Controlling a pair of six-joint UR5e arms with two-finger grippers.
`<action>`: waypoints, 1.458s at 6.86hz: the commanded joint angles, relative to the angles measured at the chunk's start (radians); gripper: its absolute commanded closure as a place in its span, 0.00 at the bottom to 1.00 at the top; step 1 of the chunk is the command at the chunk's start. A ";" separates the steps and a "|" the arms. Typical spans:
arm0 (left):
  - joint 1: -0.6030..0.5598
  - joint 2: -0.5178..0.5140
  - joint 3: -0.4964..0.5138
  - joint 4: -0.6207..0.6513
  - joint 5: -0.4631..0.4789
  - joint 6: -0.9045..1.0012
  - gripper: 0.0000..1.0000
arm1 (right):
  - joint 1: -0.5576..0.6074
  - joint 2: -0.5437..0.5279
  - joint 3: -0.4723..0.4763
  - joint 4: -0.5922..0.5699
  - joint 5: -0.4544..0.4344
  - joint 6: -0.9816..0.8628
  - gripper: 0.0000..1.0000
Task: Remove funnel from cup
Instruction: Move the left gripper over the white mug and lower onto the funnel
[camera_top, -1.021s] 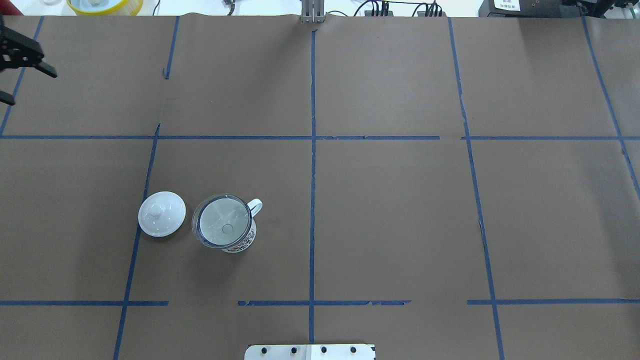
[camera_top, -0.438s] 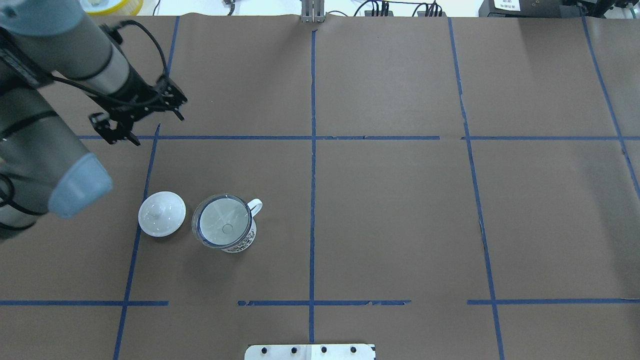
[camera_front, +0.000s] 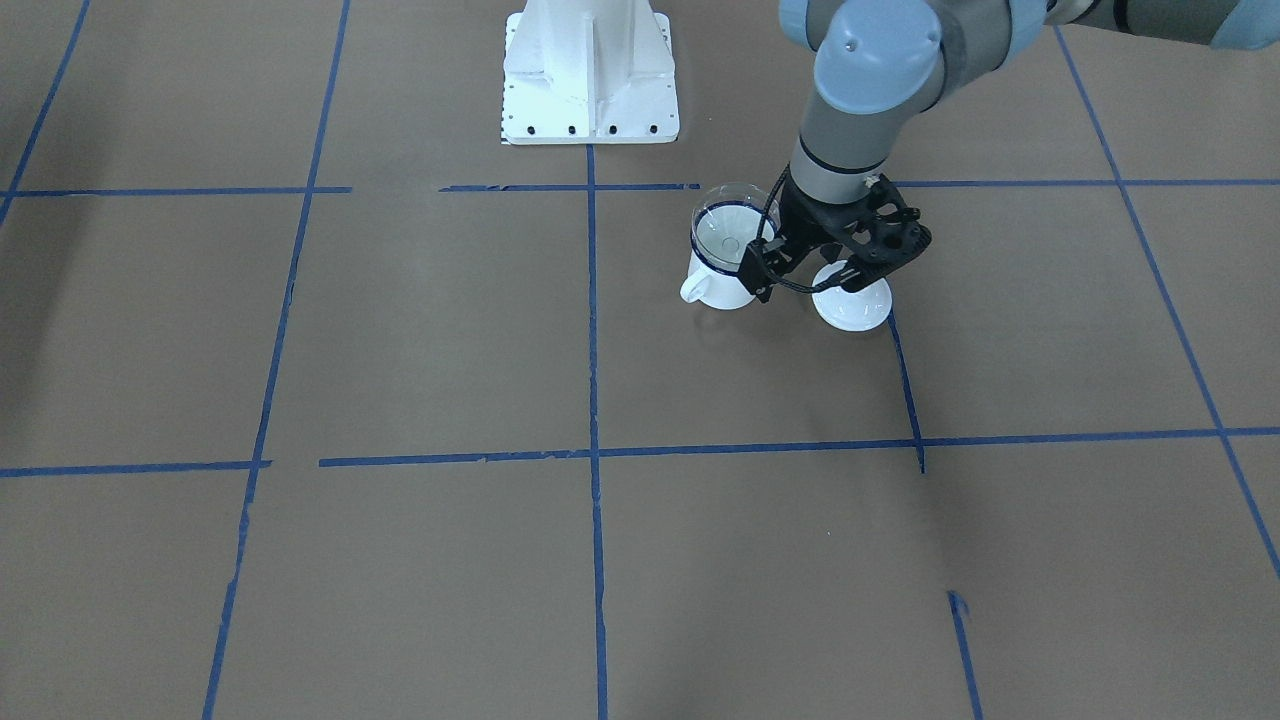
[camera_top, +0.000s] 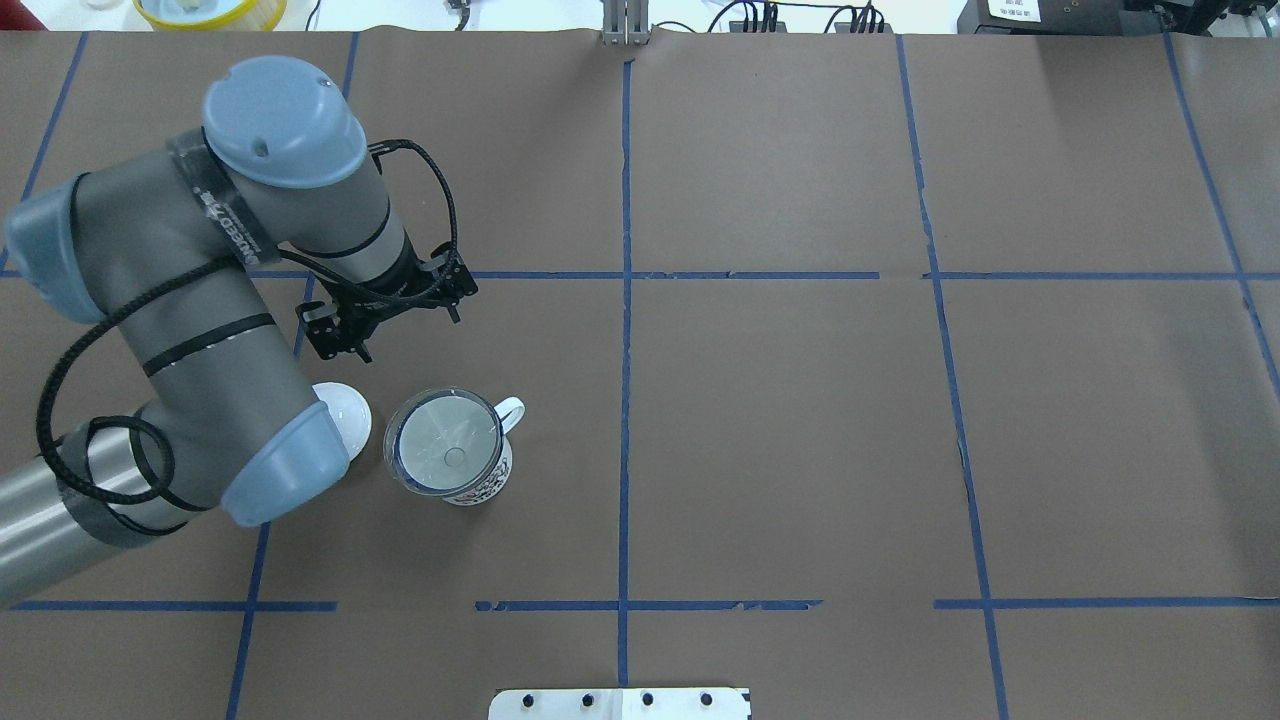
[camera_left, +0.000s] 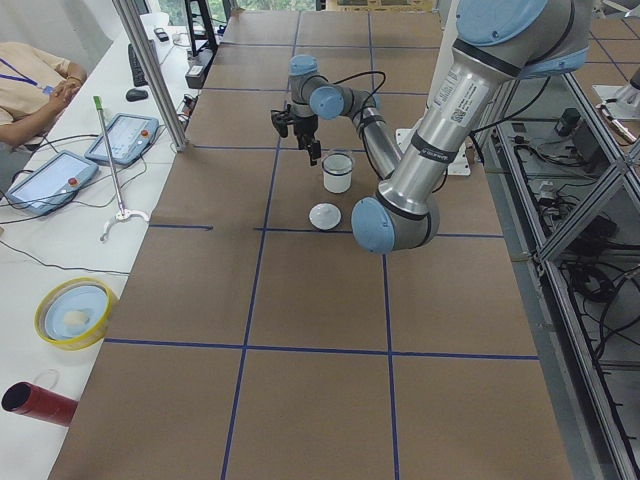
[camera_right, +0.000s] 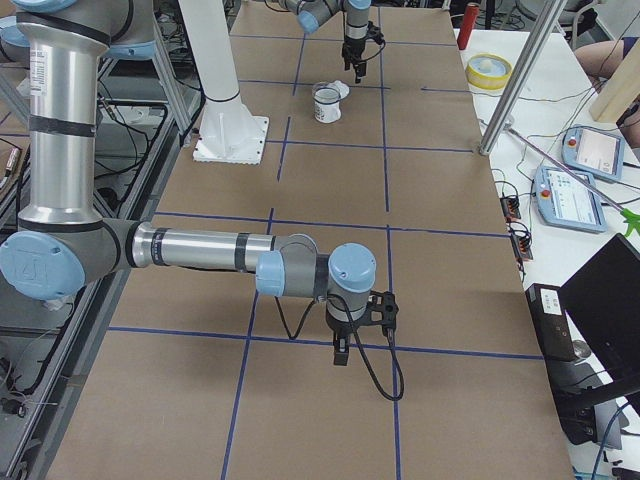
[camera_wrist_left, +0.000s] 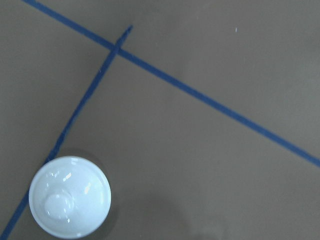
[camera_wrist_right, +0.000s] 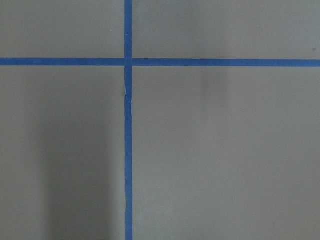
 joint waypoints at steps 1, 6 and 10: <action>0.104 -0.022 0.043 0.007 0.001 -0.064 0.13 | 0.000 0.000 0.000 0.000 0.000 0.000 0.00; 0.141 -0.070 0.072 0.004 0.000 -0.118 0.41 | 0.000 0.000 0.000 0.000 0.000 0.000 0.00; 0.144 -0.099 0.051 0.010 0.000 -0.127 1.00 | 0.000 0.000 0.000 0.000 0.000 0.000 0.00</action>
